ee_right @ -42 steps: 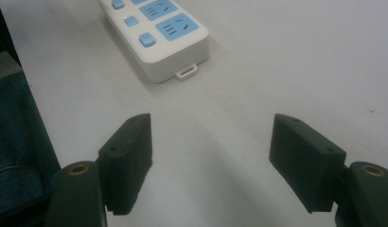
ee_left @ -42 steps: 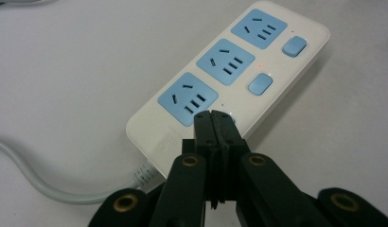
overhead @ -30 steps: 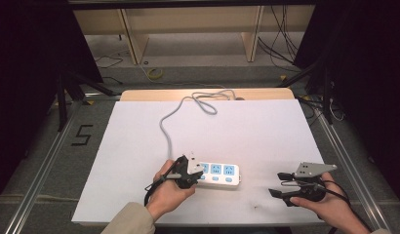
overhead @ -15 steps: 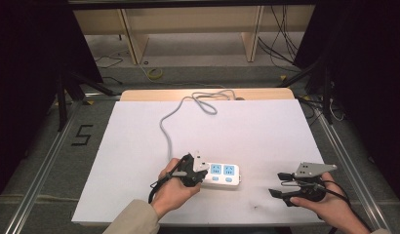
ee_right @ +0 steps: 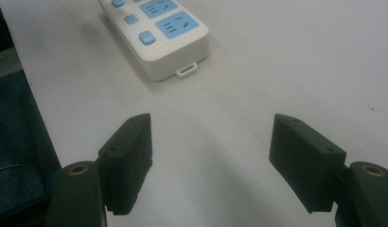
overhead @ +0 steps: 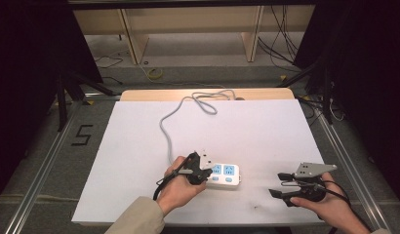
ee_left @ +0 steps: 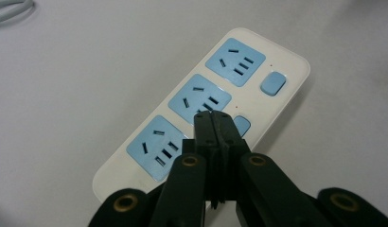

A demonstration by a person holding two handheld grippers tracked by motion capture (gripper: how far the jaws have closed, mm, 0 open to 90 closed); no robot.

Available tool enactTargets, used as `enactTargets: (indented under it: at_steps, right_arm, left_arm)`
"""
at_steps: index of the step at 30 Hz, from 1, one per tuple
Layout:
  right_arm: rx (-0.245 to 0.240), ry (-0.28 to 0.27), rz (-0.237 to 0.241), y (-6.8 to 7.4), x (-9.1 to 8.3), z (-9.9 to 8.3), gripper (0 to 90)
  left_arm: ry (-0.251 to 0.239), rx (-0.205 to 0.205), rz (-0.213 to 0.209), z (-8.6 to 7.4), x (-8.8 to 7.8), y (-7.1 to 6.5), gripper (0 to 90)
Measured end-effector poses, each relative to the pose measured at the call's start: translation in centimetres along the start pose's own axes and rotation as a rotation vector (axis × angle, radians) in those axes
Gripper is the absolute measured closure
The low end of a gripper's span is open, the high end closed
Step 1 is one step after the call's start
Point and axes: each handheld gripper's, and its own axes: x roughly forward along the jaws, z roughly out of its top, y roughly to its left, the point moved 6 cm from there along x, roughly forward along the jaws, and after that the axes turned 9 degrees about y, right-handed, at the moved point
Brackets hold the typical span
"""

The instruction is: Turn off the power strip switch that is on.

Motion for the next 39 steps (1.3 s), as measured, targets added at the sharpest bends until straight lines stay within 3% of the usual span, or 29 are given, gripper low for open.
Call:
enactTargets:
  at_steps: [16, 39]
  right_arm:
    - [0.0, 0.003, 0.002, 0.0, 0.1, 0.0, 31.1]
    - [0.0, 0.003, 0.003, 0.0, 0.1, 0.0, 31.1]
  left_arm:
    - [0.012, 0.008, -0.019, 0.9, 0.8, -0.2, 90.0]
    - [0.066, 0.041, -0.053, 1.4, 1.9, -0.9, 90.0]
